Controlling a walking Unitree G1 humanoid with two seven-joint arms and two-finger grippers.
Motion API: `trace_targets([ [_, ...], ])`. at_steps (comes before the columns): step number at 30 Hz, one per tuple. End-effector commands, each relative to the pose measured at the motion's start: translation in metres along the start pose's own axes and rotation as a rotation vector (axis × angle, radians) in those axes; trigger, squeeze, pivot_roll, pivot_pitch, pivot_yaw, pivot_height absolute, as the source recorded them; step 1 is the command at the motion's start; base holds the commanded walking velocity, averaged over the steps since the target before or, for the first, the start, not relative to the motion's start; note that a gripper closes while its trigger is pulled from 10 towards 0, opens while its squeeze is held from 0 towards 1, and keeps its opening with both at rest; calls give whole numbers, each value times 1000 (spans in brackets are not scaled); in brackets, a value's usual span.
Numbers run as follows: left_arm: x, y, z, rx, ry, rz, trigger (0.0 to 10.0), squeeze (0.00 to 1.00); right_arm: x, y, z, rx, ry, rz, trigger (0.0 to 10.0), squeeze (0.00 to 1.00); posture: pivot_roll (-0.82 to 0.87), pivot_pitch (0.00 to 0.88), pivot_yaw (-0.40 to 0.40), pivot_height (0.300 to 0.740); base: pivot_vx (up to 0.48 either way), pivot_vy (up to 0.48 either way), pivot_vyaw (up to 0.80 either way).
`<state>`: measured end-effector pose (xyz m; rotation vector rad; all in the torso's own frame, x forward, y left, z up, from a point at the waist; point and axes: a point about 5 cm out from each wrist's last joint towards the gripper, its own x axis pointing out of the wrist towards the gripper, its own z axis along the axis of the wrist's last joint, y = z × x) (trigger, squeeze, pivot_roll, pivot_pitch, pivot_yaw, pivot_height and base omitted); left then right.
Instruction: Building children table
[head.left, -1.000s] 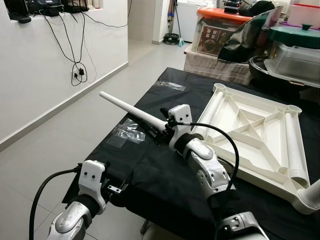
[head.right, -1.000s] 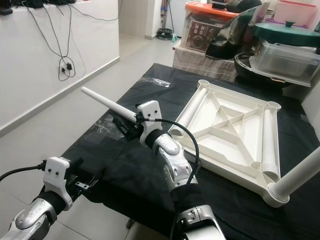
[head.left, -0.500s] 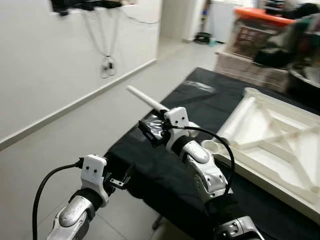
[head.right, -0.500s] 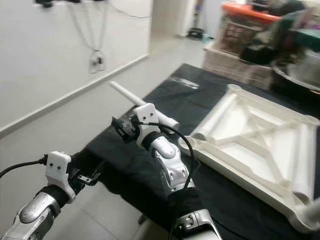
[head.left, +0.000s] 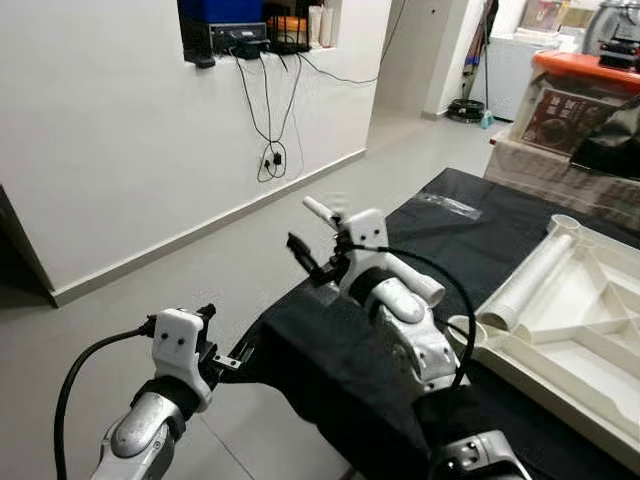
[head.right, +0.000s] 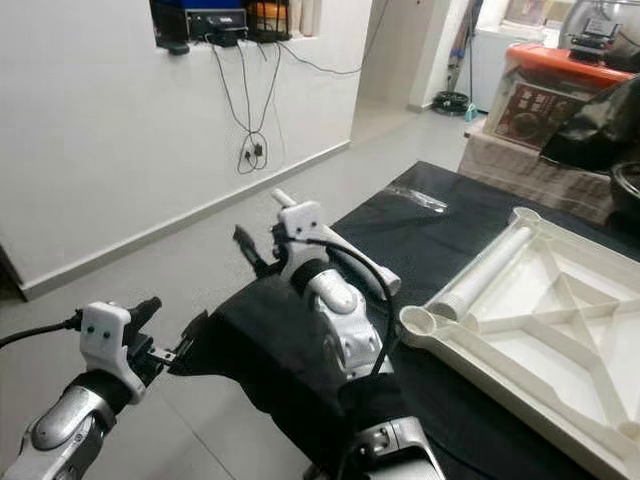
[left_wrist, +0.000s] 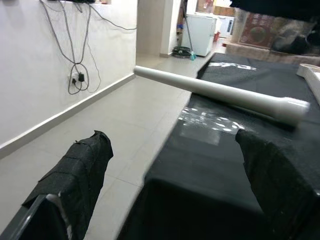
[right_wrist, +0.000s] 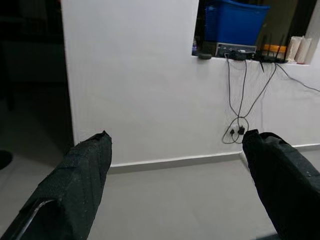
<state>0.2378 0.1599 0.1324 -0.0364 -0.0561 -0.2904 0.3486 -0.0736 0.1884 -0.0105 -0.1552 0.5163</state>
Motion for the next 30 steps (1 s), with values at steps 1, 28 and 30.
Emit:
trace_targets([
  [1, 1, -2, 1, -3, -12, -3, 10000, 0, 2, -4, 3, 6, -1, -9, 10000, 0, 75, 0, -96, 740, 446, 0, 0],
  [28, -2, -16, 0, -32, -1, -113, 10000, 0, 23, -26, 56, -156, 45, 315, 10000, 0, 74, 0, -105, 740, 134, 0, 0],
  [30, -3, -19, -2, -32, 9, -126, 10000, 0, 28, -28, 40, -212, 166, 305, 10000, 0, 74, 0, -106, 740, 0, 0, 0],
])
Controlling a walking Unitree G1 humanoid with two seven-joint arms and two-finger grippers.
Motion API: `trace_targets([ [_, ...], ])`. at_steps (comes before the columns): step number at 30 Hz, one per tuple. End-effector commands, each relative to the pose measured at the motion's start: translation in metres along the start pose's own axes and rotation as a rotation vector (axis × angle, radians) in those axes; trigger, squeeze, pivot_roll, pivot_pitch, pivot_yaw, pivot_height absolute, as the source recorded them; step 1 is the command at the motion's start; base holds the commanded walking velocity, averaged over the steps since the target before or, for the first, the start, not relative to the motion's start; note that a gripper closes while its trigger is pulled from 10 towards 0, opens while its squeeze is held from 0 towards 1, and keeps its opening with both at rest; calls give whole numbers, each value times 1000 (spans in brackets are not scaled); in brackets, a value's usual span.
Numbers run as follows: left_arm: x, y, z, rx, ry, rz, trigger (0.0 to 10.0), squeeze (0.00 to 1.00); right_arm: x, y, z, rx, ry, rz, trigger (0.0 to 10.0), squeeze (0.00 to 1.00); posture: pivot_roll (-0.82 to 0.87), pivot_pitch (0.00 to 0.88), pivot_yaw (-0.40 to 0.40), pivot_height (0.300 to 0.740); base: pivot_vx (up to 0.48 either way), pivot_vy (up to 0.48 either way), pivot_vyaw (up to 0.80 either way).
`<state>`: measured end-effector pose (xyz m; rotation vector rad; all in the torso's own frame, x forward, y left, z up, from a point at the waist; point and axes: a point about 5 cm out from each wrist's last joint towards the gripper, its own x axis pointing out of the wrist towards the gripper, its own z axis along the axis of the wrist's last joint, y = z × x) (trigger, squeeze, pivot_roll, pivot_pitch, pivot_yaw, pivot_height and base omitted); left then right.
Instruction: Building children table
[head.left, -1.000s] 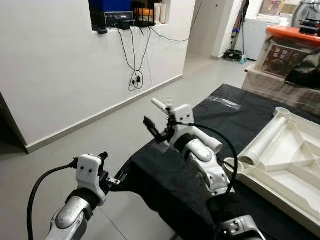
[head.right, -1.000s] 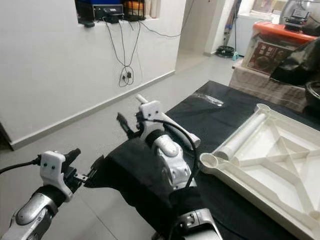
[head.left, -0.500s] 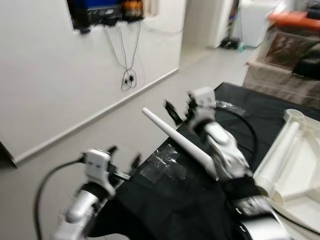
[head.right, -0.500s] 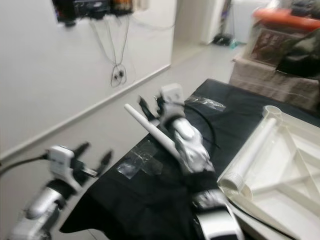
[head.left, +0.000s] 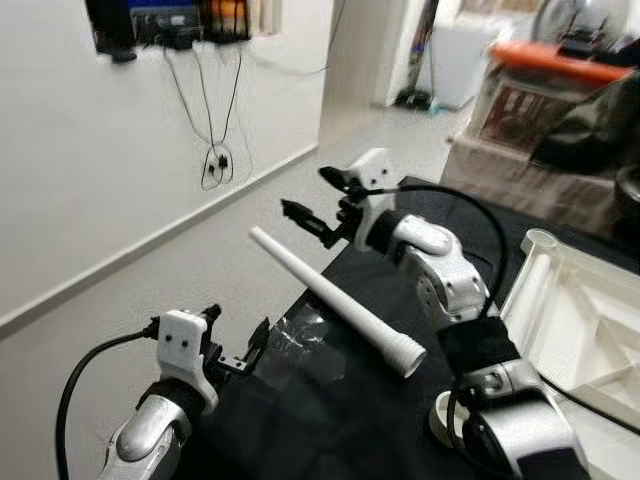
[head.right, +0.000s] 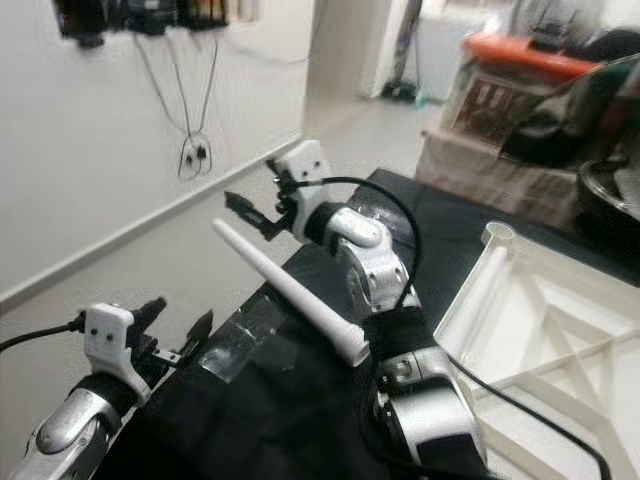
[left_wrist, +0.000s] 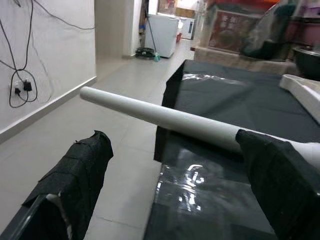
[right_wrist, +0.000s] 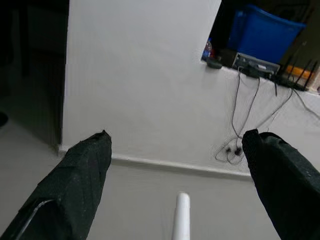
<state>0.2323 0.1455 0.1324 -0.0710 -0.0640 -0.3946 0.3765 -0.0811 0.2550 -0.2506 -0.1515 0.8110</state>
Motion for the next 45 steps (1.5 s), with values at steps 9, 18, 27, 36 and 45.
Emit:
trace_targets([
  [9, 0, -4, -4, 3, 29, -33, 10000, 0, 8, 14, -62, 2, 373, 66, 10000, 0, 80, 0, -108, 740, 0, 0, 0],
  [18, 1, -5, -3, 7, 33, -42, 10000, 0, 11, 5, -72, 31, 467, 0, 10000, 0, 83, 0, -112, 740, 0, 0, 0],
  [27, 2, -7, -4, 4, 35, -44, 10000, 0, 6, 10, -86, 79, 536, 42, 10000, 0, 83, 0, -116, 740, 0, 0, 0],
  [36, 2, -8, -5, 1, 39, -47, 10000, 0, 3, 15, -96, 83, 590, 106, 10000, 0, 82, 0, -119, 740, 0, 0, 0],
  [45, 2, -8, -6, 2, 44, -44, 10000, 0, -3, 24, -115, 51, 677, 113, 10000, 0, 81, 0, -120, 740, 0, 0, 0],
])
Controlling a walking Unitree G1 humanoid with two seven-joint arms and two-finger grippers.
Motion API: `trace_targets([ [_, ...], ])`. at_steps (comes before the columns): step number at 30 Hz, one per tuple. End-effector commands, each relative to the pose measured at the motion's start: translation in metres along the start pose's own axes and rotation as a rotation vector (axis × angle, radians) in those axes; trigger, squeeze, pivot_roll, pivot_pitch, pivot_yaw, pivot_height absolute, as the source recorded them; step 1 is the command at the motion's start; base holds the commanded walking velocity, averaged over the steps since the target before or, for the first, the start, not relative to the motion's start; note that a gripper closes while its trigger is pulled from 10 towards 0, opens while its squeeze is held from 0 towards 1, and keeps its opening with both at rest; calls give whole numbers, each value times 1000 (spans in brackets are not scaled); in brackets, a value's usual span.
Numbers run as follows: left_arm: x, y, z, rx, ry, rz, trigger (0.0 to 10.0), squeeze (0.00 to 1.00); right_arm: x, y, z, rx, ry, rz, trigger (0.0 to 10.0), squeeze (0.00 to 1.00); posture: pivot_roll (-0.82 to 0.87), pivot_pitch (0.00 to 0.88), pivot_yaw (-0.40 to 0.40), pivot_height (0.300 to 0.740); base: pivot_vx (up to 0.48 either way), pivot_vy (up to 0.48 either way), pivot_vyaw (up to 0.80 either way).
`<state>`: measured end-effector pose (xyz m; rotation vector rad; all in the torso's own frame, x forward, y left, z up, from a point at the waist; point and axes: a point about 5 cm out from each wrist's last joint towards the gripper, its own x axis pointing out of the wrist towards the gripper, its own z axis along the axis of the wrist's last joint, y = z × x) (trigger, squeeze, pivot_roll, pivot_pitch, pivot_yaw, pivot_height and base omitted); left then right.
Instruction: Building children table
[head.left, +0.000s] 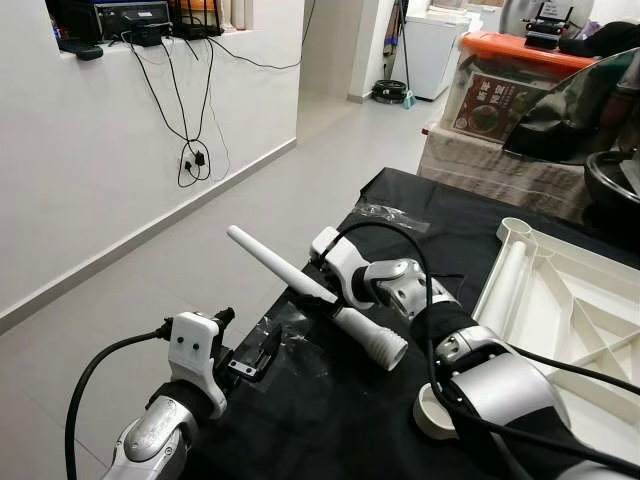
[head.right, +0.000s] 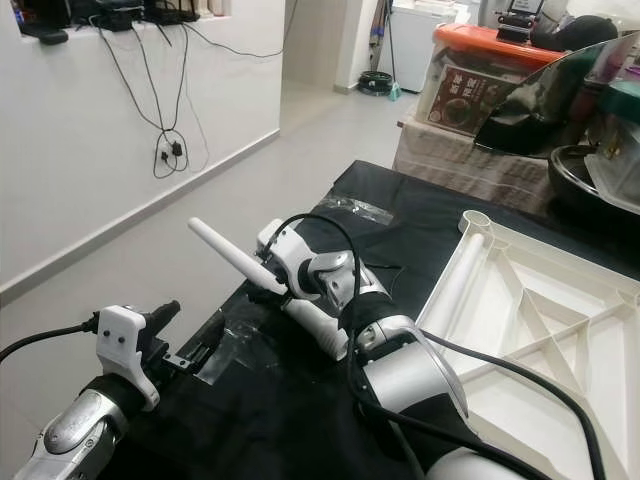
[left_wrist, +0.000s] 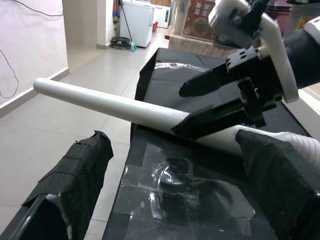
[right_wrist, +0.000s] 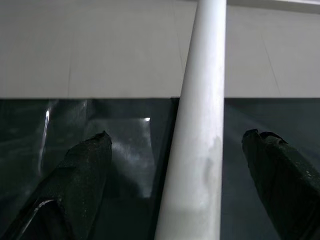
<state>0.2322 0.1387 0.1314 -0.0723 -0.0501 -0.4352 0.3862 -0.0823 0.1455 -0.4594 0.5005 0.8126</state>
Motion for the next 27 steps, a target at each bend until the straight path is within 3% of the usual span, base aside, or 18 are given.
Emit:
trace_targets([
  [1, -1, -1, -5, 8, 30, -4, 10000, 0, 2, 1, -12, -9, 44, -18, 10000, 0, 79, 0, -118, 740, 0, 0, 0],
  [5, 0, -1, -5, 12, 31, -3, 10000, 0, 5, 3, -33, -5, 119, -95, 10000, 0, 78, 0, -119, 740, 0, 0, 0],
  [9, 0, -1, -5, 14, 33, -3, 10000, 0, 6, 2, -39, 20, 134, -136, 10000, 0, 78, 0, -119, 740, 0, 0, 0],
  [15, 0, -1, -6, 14, 38, -4, 10000, 0, 7, 9, -56, 89, 188, -70, 10000, 0, 80, 0, -118, 740, 0, 0, 0],
  [16, 0, 0, -6, 15, 40, -2, 10000, 0, 7, 12, -60, 104, 197, -39, 7569, 0, 80, 0, -118, 740, 0, 0, 0],
  [17, 0, 0, -6, 15, 41, 1, 10000, 0, 6, 13, -62, 121, 201, -21, 2588, 0, 80, 0, -118, 740, 0, 0, 0],
  [18, 0, 1, -7, 15, 41, 5, 10000, 0, 6, 13, -64, 143, 196, -9, 0, 0, 80, 0, -118, 740, 0, 0, 0],
  [22, 0, 2, -8, 13, 46, 12, 10000, 0, 2, 11, -67, 176, 204, 24, 0, 0, 76, 0, -121, 740, 0, 0, 0],
  [27, 1, 1, -10, 13, 54, 12, 10000, 0, -3, 9, -75, 137, 254, 79, 0, 0, 69, 0, -119, 740, 0, 0, 0],
])
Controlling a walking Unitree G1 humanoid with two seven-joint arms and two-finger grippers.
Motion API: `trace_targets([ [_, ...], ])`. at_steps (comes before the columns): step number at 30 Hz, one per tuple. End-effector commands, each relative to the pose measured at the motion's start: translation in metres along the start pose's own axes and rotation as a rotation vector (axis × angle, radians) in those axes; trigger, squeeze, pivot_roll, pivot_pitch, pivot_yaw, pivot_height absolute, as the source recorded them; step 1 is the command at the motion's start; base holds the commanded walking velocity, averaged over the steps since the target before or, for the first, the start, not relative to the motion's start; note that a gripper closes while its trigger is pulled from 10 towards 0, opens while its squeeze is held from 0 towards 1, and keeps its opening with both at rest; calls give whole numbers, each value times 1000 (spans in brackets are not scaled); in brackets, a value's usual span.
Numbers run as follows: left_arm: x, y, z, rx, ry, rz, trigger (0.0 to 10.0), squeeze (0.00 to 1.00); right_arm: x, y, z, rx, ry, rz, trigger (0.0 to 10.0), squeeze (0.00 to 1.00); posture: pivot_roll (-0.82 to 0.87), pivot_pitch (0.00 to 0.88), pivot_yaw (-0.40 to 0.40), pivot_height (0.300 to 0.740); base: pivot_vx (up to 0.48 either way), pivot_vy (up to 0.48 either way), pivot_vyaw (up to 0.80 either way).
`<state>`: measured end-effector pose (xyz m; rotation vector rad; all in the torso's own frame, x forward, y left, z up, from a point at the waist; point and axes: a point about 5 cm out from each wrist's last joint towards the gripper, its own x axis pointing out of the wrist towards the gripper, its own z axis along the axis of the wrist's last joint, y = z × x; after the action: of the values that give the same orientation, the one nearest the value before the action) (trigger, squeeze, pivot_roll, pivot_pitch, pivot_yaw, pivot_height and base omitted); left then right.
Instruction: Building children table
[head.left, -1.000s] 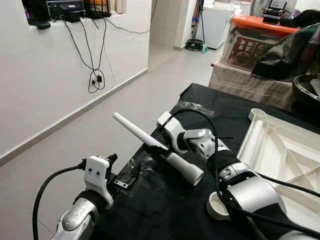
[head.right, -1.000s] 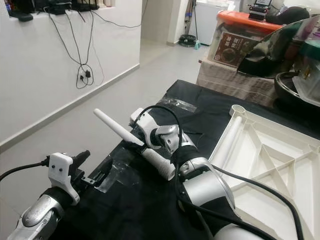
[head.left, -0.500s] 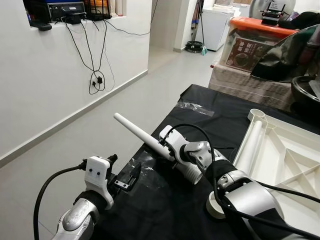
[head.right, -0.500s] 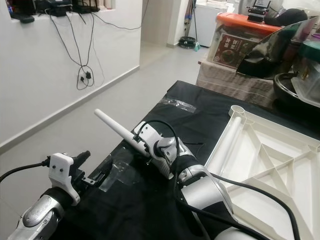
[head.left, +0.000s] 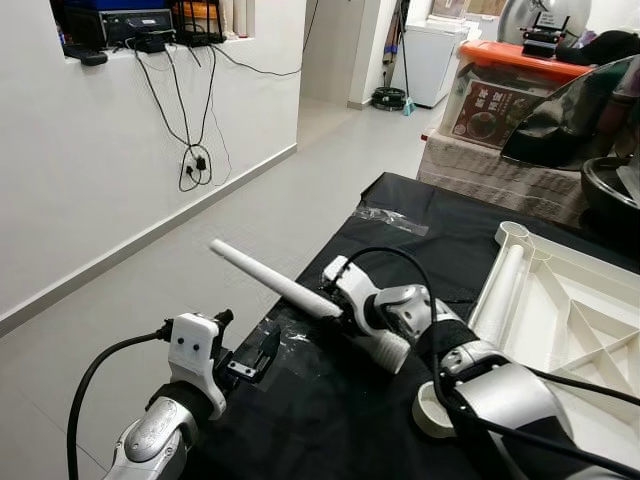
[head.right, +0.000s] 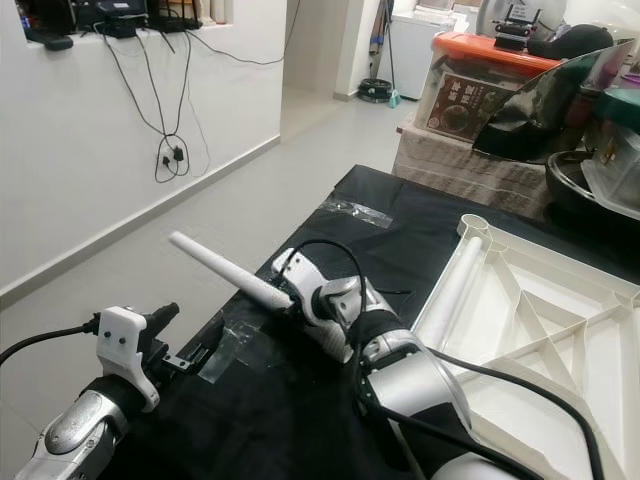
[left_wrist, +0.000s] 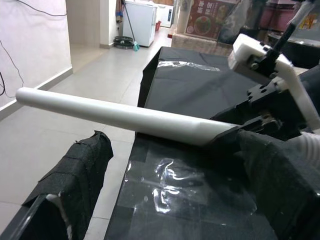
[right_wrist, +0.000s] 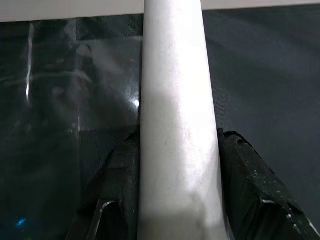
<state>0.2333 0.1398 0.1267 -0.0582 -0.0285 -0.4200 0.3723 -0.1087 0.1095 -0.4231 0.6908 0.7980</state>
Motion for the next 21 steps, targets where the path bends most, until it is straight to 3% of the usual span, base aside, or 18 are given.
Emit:
trace_targets([
  [1, 2, 0, -5, 5, 30, -3, 10000, 0, 3, 3, -30, 26, 116, 25, 0, 0, 68, 0, -121, 740, 0, 0, 0],
  [7, 3, 0, -5, 6, 28, 7, 10000, 0, -1, -3, -31, 17, 112, -17, 0, 0, 68, 0, -123, 740, 0, 0, 0],
  [11, 3, 0, -5, 5, 28, 9, 10000, 0, -1, -3, -19, 64, 42, -16, 0, 0, 69, 0, -123, 740, 0, 0, 0],
  [12, 1, 1, -4, -15, 21, 9, 10000, 0, -4, -1, 19, 194, -158, 29, 0, 0, 71, 0, -120, 740, 0, 0, 0],
  [13, 1, 1, -3, -27, 16, 5, 10000, 0, -8, 0, 40, 241, -252, 68, 0, 0, 73, 0, -120, 740, 0, 0, 0],
  [14, 1, 1, -3, -27, 16, 5, 10000, 0, -8, 0, 40, 241, -252, 68, 0, 0, 73, 0, -120, 740, 0, 0, 0],
  [16, -1, 2, 0, -47, 6, -4, 10000, 0, -20, 4, 78, 325, -418, 174, 0, 0, 72, 0, -116, 740, 0, 0, 0],
  [18, -1, 2, 1, -65, -1, -10, 10000, 0, -29, 9, 102, 370, -516, 259, 0, 0, 70, 0, -113, 740, 0, 0, 0],
  [21, -1, 2, 2, -80, -8, -12, 10000, 0, -34, 13, 113, 381, -555, 303, 0, 0, 70, 0, -113, 740, 0, 0, 0],
])
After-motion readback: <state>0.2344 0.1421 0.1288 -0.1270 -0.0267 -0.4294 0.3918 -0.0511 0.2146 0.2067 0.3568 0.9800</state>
